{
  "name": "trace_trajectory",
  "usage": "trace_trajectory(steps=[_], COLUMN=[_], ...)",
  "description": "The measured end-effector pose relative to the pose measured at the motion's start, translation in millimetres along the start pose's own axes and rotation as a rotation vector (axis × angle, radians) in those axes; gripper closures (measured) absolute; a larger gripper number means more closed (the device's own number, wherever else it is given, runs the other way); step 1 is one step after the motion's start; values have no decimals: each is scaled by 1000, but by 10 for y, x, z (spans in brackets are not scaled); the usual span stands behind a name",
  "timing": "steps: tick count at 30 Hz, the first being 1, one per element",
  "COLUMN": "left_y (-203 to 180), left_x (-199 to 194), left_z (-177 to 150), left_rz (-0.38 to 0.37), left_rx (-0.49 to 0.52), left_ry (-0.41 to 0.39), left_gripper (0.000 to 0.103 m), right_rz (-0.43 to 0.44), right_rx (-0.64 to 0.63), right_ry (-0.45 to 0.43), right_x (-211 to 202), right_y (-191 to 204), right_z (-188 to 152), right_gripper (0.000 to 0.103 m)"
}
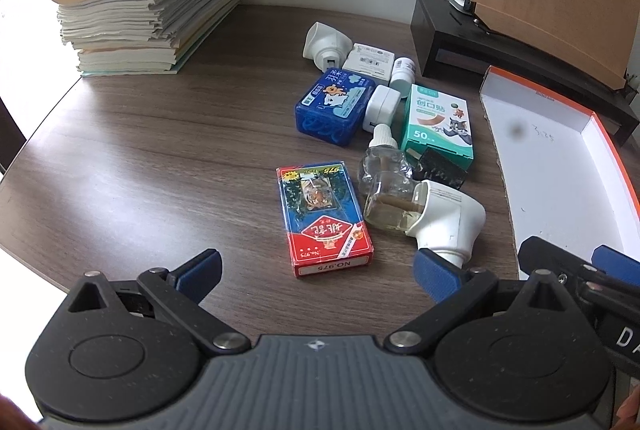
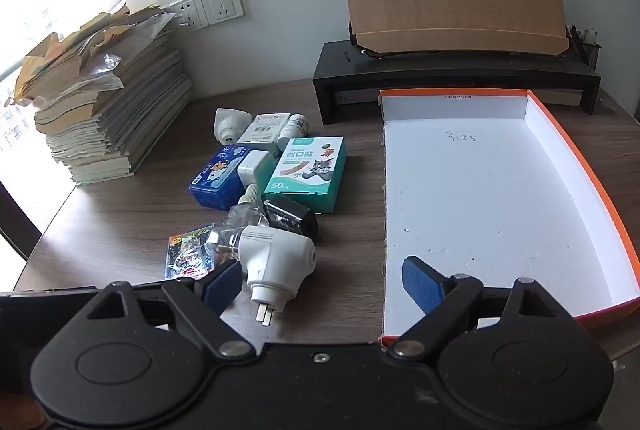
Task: Organize rigid objects
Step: 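Approach the red card box with the left tool and the white heater with the right tool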
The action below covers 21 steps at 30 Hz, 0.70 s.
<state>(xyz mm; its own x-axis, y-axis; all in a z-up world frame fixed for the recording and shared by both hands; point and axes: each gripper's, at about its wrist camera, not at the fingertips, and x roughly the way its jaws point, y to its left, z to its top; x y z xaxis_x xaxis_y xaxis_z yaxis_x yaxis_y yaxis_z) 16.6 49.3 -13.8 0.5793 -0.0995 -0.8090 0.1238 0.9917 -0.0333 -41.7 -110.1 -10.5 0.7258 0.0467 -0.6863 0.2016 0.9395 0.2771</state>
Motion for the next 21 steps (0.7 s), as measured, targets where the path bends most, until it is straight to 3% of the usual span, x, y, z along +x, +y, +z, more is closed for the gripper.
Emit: trace_trajectory(steps=[21], left_y=[27], left_x=[151], left_z=[-8], left_rz=[-12], left_rx=[11], left_ry=[32], left_gripper=[0], right_rz=[-3], right_rx=[-10], right_ry=[18], right_x=[113], right_y=[34], right_z=[-22], right_gripper=[1])
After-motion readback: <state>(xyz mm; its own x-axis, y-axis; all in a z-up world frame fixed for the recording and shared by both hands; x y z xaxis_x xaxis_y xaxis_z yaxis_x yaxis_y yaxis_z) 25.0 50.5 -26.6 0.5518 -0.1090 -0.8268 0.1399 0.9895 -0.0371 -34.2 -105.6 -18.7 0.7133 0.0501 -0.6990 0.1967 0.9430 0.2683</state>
